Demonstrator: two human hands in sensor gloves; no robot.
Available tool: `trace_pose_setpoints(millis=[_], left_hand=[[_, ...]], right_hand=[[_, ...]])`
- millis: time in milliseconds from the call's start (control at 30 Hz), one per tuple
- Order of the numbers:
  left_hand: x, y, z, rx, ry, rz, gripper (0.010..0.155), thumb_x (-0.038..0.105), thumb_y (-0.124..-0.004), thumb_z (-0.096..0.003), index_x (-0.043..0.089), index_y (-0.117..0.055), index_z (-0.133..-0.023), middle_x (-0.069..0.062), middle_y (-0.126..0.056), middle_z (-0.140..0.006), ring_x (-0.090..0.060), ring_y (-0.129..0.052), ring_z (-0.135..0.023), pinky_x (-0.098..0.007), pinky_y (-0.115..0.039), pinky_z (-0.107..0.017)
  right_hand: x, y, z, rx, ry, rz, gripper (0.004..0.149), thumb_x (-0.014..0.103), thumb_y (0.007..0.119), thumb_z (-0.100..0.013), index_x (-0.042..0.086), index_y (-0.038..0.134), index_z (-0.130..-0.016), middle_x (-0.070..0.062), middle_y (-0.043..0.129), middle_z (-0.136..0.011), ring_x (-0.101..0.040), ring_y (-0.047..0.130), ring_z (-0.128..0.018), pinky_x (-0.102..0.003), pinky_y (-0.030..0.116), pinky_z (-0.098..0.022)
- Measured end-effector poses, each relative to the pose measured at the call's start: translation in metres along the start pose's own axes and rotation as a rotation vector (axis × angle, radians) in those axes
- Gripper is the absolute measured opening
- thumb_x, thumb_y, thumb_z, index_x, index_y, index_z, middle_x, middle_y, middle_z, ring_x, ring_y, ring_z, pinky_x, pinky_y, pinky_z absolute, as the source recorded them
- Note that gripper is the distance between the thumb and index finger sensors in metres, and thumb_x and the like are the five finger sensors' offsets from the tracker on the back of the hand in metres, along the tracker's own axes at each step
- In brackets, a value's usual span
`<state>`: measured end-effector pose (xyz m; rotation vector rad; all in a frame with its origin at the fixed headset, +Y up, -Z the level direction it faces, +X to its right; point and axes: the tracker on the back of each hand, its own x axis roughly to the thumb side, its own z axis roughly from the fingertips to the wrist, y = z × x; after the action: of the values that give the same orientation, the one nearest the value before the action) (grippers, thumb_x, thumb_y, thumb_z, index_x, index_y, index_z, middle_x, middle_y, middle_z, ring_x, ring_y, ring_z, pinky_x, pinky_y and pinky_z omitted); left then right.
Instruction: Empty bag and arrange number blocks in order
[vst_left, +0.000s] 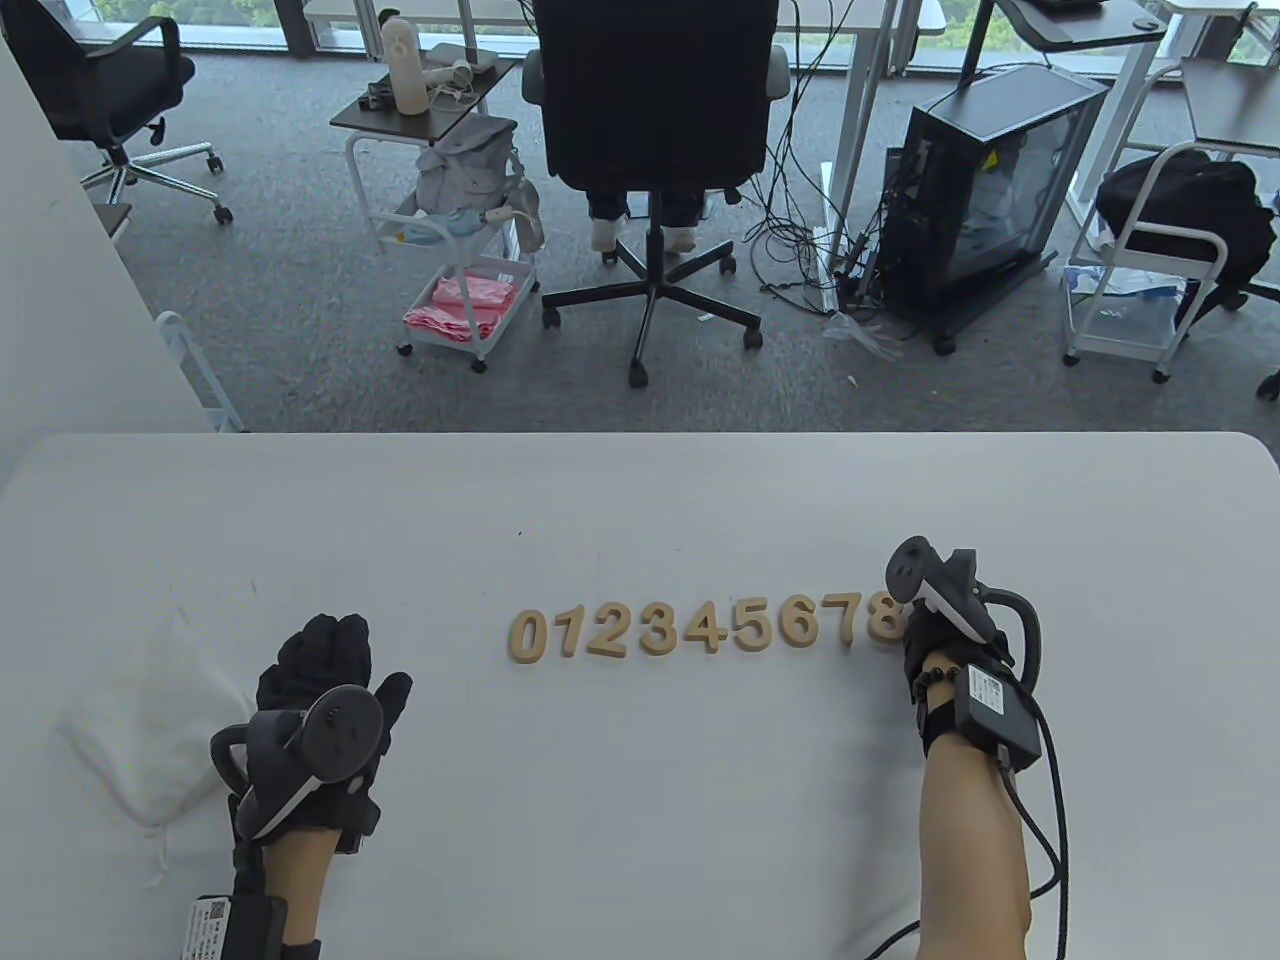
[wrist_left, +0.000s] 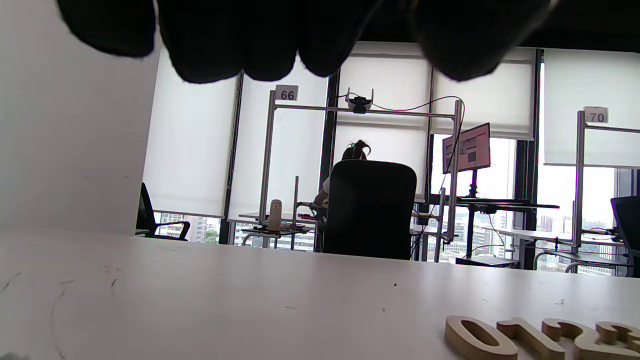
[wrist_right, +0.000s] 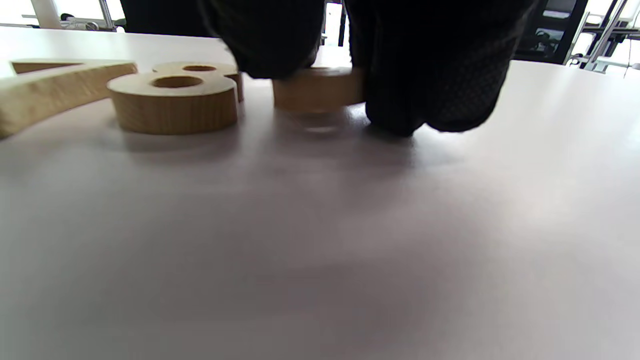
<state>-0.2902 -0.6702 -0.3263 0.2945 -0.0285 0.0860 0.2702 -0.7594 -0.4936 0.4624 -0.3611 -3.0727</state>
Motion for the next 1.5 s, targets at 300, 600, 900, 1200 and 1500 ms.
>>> trace_pose_setpoints(millis=[300, 600, 900, 1200, 1500], left_hand=[[0.001, -0.001, 0.000, -0.001, -0.004, -0.002, 0.074, 0.050, -0.072, -0.0516, 0.004, -0.060, -0.108, -0.031, -0.058, -0.109, -0.058, -0.072, -0.097, -0.073, -0.062, -0.065], [0.007, -0.005, 0.000, -0.025, -0.037, -0.007, 0.074, 0.049, -0.073, -0.0515, 0.004, -0.060, -0.108, -0.031, -0.058, -0.109, -0.058, -0.072, -0.097, -0.073, -0.062, -0.065], [0.022, -0.018, -0.002, -0.197, -0.100, -0.034, 0.077, 0.051, -0.071, -0.0523, 0.003, -0.057, -0.111, -0.032, -0.054, -0.111, -0.061, -0.066, -0.098, -0.075, -0.059, -0.066], [0.030, -0.027, -0.003, -0.326, -0.148, -0.041, 0.087, 0.054, -0.070, -0.0527, -0.001, -0.041, -0.115, -0.037, -0.039, -0.114, -0.070, -0.048, -0.100, -0.078, -0.051, -0.067], [0.038, -0.036, -0.005, -0.395, -0.198, -0.082, 0.093, 0.057, -0.066, -0.0536, 0.001, -0.024, -0.116, -0.040, -0.021, -0.113, -0.076, -0.030, -0.098, -0.081, -0.043, -0.066]], right_hand=[[-0.002, 0.000, 0.001, -0.013, 0.009, 0.008, 0.054, 0.021, 0.076, -0.051, 0.021, 0.062, -0.103, -0.027, 0.070, -0.101, -0.037, 0.092, -0.076, -0.047, 0.087, -0.060], [-0.013, -0.009, 0.019, -0.102, 0.019, -0.040, 0.056, 0.024, 0.076, -0.052, 0.019, 0.060, -0.105, -0.026, 0.067, -0.103, -0.043, 0.088, -0.081, -0.053, 0.083, -0.061], [-0.023, -0.033, 0.085, -0.258, -0.084, -0.147, 0.060, 0.035, 0.074, -0.053, 0.009, 0.062, -0.106, -0.026, 0.067, -0.104, -0.050, 0.082, -0.085, -0.060, 0.077, -0.063], [0.008, -0.029, 0.160, -0.343, -0.291, -0.177, 0.063, 0.039, 0.073, -0.053, 0.010, 0.061, -0.107, -0.027, 0.062, -0.108, -0.055, 0.072, -0.092, -0.065, 0.070, -0.066], [0.042, -0.011, 0.196, -0.332, -0.446, -0.120, 0.068, 0.043, 0.074, -0.052, 0.012, 0.056, -0.110, -0.028, 0.052, -0.113, -0.058, 0.055, -0.100, -0.070, 0.058, -0.070]])
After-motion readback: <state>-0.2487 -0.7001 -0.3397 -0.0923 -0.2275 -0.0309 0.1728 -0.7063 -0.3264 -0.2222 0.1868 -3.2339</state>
